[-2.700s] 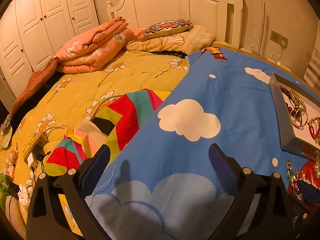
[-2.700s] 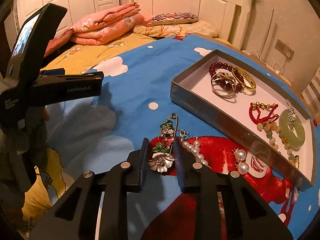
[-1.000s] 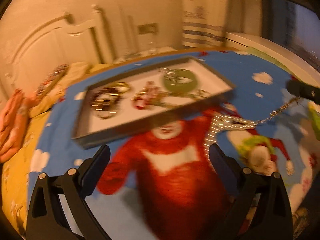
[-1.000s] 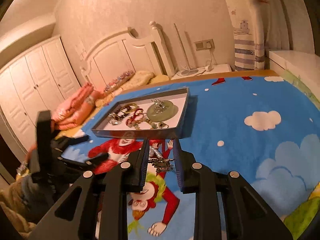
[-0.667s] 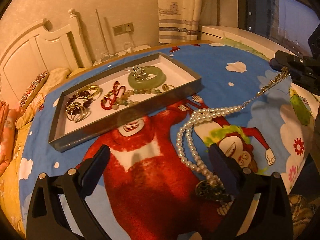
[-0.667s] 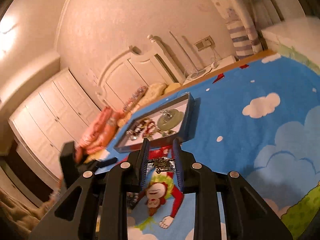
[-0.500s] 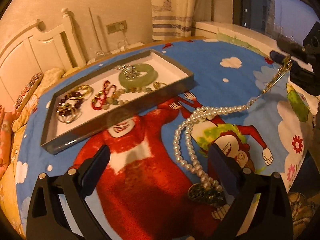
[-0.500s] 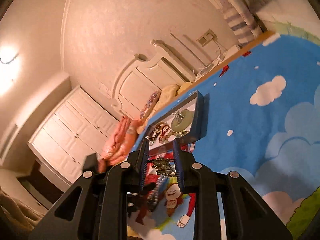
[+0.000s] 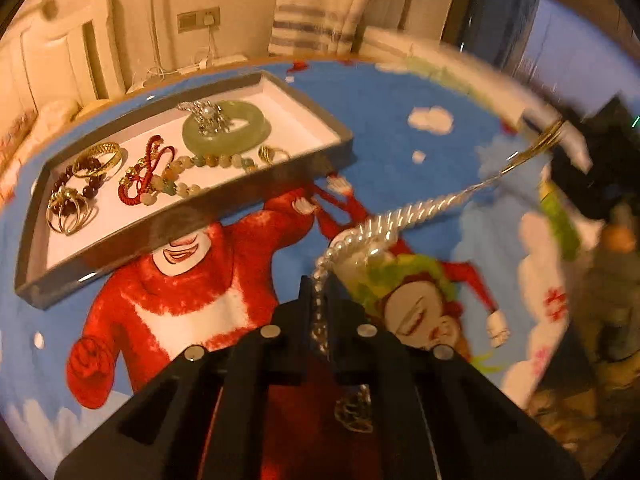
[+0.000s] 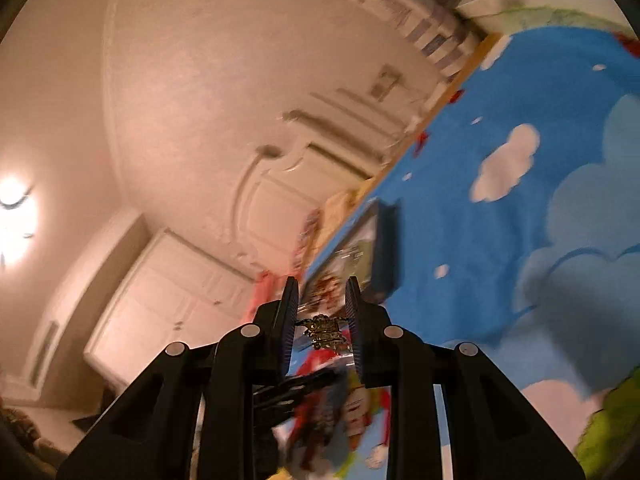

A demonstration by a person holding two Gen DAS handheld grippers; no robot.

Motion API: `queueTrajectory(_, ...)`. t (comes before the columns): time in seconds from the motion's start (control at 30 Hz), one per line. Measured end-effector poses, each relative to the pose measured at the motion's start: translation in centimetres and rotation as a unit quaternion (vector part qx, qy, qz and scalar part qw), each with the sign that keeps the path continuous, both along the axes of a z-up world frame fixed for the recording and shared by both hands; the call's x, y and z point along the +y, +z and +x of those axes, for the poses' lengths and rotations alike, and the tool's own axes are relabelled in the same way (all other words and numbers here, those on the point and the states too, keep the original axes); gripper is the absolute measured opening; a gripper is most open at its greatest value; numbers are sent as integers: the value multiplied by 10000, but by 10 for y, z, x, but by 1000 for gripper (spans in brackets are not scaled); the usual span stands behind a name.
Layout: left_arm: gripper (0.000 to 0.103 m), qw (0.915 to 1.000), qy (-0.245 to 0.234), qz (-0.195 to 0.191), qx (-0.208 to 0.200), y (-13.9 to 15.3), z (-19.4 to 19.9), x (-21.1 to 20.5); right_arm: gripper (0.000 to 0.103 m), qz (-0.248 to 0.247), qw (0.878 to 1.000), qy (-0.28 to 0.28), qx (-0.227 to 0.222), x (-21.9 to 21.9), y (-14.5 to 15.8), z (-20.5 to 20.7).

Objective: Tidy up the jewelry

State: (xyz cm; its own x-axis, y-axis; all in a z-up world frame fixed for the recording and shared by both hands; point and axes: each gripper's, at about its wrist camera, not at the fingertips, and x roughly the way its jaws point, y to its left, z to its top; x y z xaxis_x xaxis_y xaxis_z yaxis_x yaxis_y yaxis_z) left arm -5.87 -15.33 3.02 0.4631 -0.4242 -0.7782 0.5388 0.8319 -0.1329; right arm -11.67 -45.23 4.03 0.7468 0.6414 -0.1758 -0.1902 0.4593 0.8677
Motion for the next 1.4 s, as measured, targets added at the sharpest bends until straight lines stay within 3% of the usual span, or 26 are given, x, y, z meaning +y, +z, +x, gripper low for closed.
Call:
queueTrajectory(0.23,7,9962,444,-634,-398,54,1,45,25,-481,9988,-92,100,11,-2,12)
queueTrajectory(0.7,7,9882,1026,-728,-872,100,-8,103,25,-814,9966,126,22,34,4,26)
queueTrajectory(1.4,7,9795,1012,-685,-1602,160,-19,110,25,-1674,9812,652,-705,92,56,51)
